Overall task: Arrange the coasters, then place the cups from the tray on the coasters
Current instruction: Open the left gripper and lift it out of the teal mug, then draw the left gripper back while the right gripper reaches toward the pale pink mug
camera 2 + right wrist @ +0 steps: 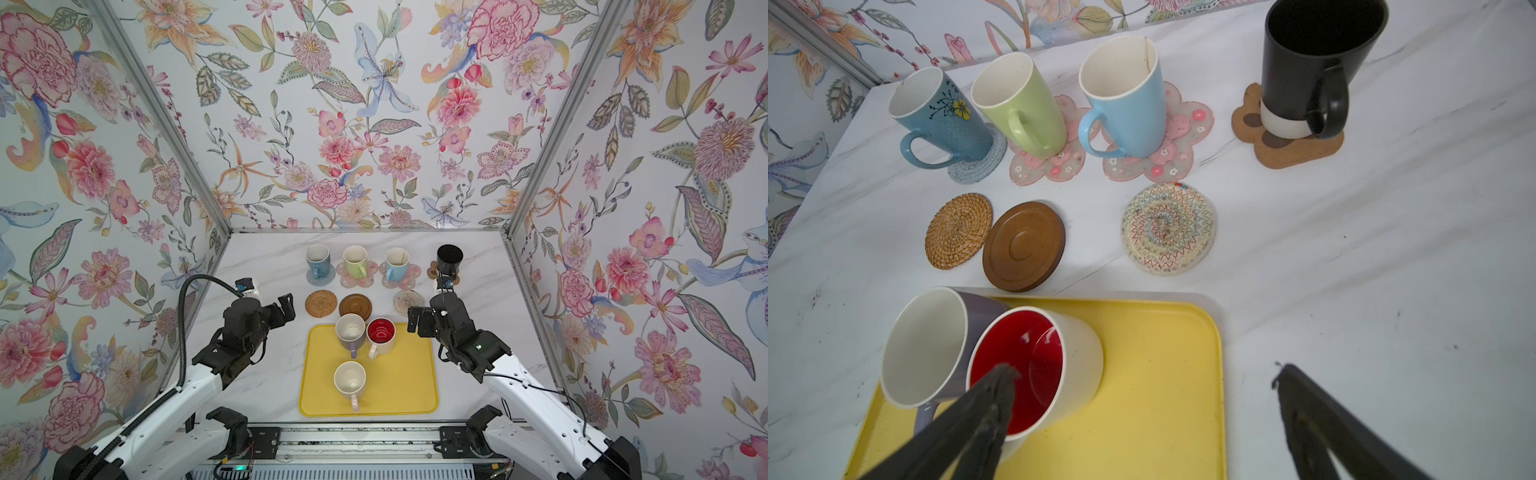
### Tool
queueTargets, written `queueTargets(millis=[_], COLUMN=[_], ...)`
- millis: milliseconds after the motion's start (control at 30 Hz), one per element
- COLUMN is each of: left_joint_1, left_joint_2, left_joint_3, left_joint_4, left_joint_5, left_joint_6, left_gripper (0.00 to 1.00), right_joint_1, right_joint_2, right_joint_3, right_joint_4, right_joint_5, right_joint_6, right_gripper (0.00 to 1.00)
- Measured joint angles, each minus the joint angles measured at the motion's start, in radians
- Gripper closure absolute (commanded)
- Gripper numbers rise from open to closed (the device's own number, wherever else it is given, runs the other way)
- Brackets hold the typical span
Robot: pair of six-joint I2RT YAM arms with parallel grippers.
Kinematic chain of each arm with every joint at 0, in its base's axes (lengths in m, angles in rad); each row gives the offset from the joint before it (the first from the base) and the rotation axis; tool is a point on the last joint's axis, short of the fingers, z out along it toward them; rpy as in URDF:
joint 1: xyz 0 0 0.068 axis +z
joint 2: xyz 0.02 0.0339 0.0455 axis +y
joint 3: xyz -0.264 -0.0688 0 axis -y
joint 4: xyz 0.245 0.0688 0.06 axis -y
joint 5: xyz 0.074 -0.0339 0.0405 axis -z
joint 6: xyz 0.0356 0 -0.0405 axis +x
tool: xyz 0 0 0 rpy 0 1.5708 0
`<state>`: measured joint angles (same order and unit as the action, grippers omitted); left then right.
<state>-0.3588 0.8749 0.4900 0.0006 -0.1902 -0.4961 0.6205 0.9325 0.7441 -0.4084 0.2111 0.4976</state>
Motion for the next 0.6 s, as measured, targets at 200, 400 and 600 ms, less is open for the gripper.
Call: queueTargets(millis=[200,400,600], left_joint_1=[0.0,0.001,0.005], left_joint_2=[-0.095,-0.131,-0.138], left_joint_3=[-0.023,-0.077,-0.091], left_joint_4=[0.005,0.001,0.002], left_joint_5=[-0.051,-0.104,-0.116], left_joint_6=[-0.016,-0.037,-0.052], left_gripper=[0.01,0.01,0.01], right_joint_1=[0.146,0.382,0.61], right_joint_2=[0.005,0.04,0.092], right_joint_3=[0.003,0.03,0.059], right_joint_4=[-0.047,-0.118,-0.162], right_joint_5=[0.022,0.083,0.134], right_joint_6=[0.082,0.213,0.364], right_gripper=[0.01,0.02,0.03])
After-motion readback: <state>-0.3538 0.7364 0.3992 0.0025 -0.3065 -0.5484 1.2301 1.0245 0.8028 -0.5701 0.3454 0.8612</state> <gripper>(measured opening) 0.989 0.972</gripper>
